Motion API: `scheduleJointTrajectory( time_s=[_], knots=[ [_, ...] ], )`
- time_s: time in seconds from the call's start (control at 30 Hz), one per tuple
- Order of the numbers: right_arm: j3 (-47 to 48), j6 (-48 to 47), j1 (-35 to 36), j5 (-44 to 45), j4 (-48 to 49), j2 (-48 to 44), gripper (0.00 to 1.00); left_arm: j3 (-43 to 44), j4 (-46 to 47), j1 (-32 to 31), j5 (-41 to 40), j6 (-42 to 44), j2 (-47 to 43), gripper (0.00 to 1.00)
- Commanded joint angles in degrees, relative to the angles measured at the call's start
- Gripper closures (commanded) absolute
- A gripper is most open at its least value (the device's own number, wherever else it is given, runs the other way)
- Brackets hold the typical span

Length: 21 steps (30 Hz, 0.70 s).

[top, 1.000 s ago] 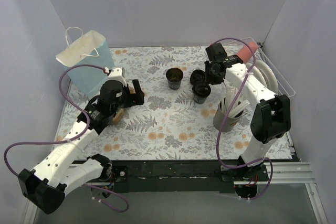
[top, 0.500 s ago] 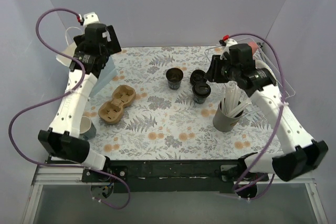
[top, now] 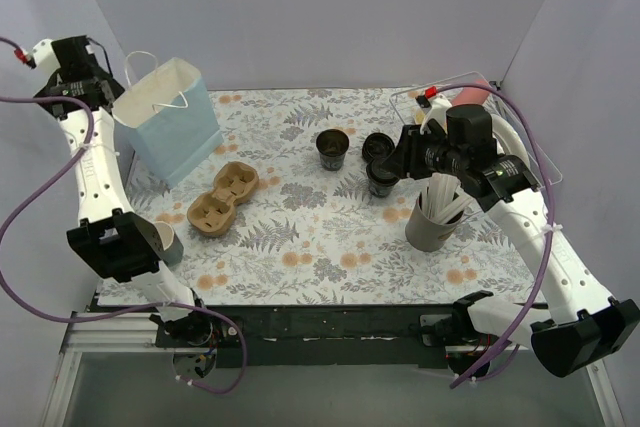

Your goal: Pack the takeout coffee

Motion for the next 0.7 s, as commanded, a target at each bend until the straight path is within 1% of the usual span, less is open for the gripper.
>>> scheduleJointTrajectory(
  time_s=[0.0,0.07,0.2,0.3,0.4,0.47,0.53,0.67],
  knots=[
    [0.63,-0.84,0.27,-3.41,2.84,-0.86,0.56,-6.97,2.31,1.92,10.51,-2.45,-4.08,0.20],
    [0.98,-0.75,0.36,-3.58,2.75,-0.86,0.56,-10.65,5.72,1.84,13.06,-2.36,-4.52,0.21],
    [0.54,-0.58,0.45,-3.50,2.84,-1.65,0.56,-14.45,10.75,1.84,15.88,-1.13,-5.23,0.16],
    [-0.86,-0.31,0.53,-3.23,3.45,-2.44,0.55,-13.75,11.02,1.92,16.59,-0.96,-4.35,0.14],
    [-2.00,-0.40,0.62,-3.23,3.89,-2.61,0.55,-13.05,8.83,1.92,14.49,-1.92,-2.42,0.15],
    [-2.44,-0.84,0.62,-3.23,3.81,-2.44,0.55,-12.69,6.73,2.01,11.24,-2.53,-1.36,0.19],
    [-2.62,-1.10,0.62,-3.32,3.81,-2.44,0.55,-14.00,7.06,1.92,10.70,-2.62,-1.80,0.22],
    [-2.97,-1.45,0.62,-3.32,4.51,-2.44,0.55,-15.07,8.73,1.92,11.23,-2.10,-3.03,0.37]
  ],
)
